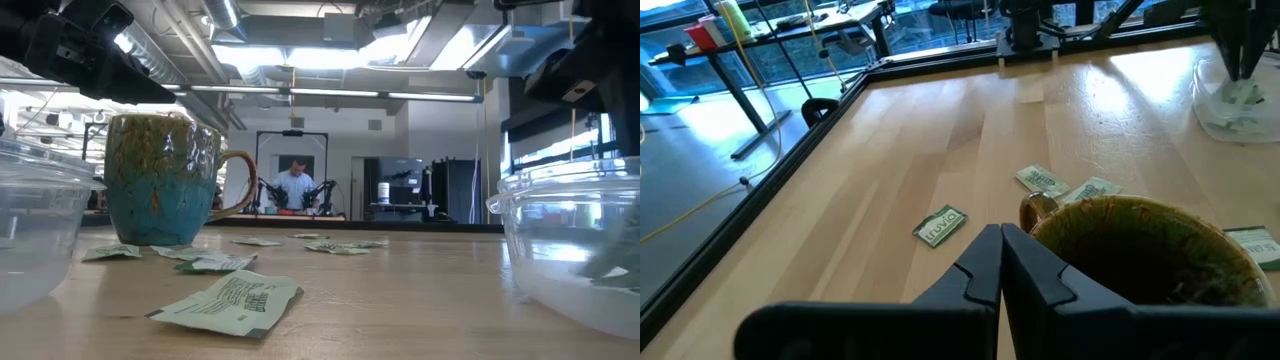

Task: Pick and place items into bin
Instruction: Put the white stevia packet into the right transparent bin

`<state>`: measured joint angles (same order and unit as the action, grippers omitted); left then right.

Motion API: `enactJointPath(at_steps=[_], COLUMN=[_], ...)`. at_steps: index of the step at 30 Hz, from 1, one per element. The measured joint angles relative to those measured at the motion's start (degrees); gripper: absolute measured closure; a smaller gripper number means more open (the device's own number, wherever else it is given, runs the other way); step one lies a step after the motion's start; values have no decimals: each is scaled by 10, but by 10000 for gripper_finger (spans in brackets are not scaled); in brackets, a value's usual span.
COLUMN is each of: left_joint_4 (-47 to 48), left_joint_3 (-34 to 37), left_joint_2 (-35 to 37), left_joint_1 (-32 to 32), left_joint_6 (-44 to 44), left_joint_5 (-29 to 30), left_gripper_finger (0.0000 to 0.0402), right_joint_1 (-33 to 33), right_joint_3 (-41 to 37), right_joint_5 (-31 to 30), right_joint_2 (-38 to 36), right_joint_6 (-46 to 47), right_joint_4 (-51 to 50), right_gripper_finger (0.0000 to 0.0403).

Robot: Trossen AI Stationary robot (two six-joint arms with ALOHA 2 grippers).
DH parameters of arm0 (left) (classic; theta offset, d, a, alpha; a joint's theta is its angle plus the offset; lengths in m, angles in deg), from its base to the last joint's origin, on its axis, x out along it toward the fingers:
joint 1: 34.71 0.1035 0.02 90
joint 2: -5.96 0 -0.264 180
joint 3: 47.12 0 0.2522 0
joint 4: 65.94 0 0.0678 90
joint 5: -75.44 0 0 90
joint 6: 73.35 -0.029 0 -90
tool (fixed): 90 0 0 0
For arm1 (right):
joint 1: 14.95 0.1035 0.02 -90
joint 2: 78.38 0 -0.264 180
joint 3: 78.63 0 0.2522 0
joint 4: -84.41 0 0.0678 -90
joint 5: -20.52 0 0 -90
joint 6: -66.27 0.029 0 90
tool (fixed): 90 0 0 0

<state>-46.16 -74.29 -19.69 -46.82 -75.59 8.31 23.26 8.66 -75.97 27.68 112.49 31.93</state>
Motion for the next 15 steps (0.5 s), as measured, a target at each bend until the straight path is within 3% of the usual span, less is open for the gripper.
enactJointPath(at_steps=[11,15], left_joint_4=[0,0], left_joint_3=[0,0], left_joint_2=[0,0], left_joint_1=[0,0], left_joint_6=[0,0], left_joint_5=[0,0], left_gripper_finger=[398,396], right_joint_1=[-35,-69], right_joint_3=[0,0], right_joint_5=[4,-27], right_joint_2=[-38,-51], right_joint_6=[-64,-127], right_joint_4=[-5,-4], right_gripper_finger=[336,336])
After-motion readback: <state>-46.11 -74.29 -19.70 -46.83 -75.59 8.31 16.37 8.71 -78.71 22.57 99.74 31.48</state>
